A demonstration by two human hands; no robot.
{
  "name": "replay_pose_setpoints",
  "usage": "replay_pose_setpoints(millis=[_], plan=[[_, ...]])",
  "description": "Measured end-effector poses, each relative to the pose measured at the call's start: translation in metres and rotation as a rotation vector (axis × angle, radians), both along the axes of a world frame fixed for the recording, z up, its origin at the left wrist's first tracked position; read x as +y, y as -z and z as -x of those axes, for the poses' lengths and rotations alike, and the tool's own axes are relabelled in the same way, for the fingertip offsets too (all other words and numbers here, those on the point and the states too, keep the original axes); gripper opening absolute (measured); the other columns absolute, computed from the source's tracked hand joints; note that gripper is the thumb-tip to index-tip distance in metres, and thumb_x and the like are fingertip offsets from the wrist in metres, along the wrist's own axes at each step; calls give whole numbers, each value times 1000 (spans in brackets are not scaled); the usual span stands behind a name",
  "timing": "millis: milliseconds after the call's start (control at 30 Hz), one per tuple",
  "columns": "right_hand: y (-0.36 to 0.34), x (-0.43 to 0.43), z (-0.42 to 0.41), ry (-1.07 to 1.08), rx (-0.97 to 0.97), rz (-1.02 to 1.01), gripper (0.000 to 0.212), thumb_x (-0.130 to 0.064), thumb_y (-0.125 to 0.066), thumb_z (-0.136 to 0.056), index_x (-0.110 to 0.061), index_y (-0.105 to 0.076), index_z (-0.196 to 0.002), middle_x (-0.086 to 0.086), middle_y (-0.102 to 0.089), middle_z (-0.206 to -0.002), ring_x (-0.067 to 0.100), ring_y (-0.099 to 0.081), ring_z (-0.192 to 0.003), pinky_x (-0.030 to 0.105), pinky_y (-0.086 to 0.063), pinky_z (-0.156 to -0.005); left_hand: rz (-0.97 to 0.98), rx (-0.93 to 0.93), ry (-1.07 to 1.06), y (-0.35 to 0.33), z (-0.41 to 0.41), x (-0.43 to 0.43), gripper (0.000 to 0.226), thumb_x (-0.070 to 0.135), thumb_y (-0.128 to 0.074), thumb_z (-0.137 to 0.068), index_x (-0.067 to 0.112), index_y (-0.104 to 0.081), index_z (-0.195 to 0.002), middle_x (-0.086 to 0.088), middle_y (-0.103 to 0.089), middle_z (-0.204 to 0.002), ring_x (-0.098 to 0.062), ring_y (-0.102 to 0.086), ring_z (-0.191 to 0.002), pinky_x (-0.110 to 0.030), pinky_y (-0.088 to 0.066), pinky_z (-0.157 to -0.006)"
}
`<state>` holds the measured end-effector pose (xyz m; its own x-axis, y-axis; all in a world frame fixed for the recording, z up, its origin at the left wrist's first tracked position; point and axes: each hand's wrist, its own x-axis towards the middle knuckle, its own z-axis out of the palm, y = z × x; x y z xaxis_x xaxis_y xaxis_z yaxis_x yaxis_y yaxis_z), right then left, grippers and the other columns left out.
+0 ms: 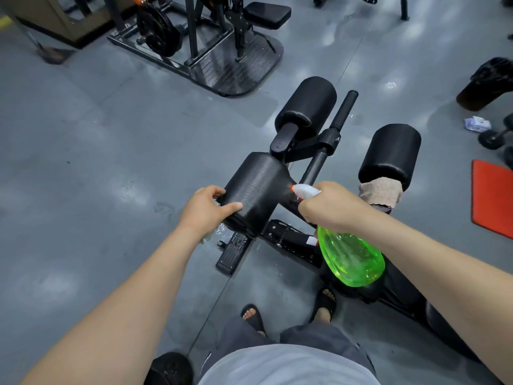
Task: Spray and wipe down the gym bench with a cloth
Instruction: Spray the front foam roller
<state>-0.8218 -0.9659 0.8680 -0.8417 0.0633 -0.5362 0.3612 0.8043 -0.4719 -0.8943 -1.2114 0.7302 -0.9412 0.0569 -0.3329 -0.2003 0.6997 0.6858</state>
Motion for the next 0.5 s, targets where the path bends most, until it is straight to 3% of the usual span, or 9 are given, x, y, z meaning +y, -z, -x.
replay_pose_setpoints(millis=[100,167,233,300,367,433,500], plan=[[1,8,5,54,75,-26,3,-11,-48,-81,-14,-45,-80,-1,-37,-62,23,-34,-57,30,-27,-54,1,-11,-50,2,3,-5,50,49,-82,-80,23,-66,-120,4,-65,-125,-16,-62,-107,-29,-46,-85],[0,12,6,61,65,4,5,-13,-50,-80,-16,-46,-78,-5,-33,-54,18,-31,-51,27,-25,-50,20,3,-83,1,4,-7,46,48,-78,-84,24,-65,-121,2,-66,-125,-18,-63,-103,-30,-47,-82],[0,12,5,52,29,40,9,-15,-52,-79,-21,-49,-73,-6,-34,-56,18,-35,-51,26,-29,-52,25,18,-79,-2,5,-5,45,49,-77,-85,25,-65,-121,6,-66,-123,-17,-63,-99,-32,-48,-82],[0,8,4,14,-18,90,6,-16,-54,-80,-17,-58,-84,3,-42,-64,22,-43,-59,29,-35,-57,1,2,-37,-2,6,-2,50,53,-81,-80,25,-65,-118,9,-64,-122,-13,-62,-101,-32,-50,-86],[0,3,0,-48,-85,117,15,-15,-56,-79,-27,-65,-82,11,-49,-70,23,-45,-59,31,-42,-61,0,-25,8,-1,6,0,53,53,-85,-74,25,-66,-115,6,-64,-122,-12,-62,-100,-32,-50,-88],[3,-1,-3,-63,-81,94,25,-13,-54,-78,-33,-59,-65,6,-44,-65,23,-42,-58,31,-42,-59,20,-35,1,-1,5,-1,52,52,-84,-76,24,-65,-116,4,-64,-124,-14,-62,-99,-32,-51,-84],[7,2,-1,3,-9,47,13,-15,-50,-79,-24,-49,-68,1,-41,-65,25,-41,-60,29,-35,-57,38,-36,-43,-4,5,-4,49,50,-81,-81,24,-64,-120,4,-63,-128,-16,-62,-97,-36,-55,-73]])
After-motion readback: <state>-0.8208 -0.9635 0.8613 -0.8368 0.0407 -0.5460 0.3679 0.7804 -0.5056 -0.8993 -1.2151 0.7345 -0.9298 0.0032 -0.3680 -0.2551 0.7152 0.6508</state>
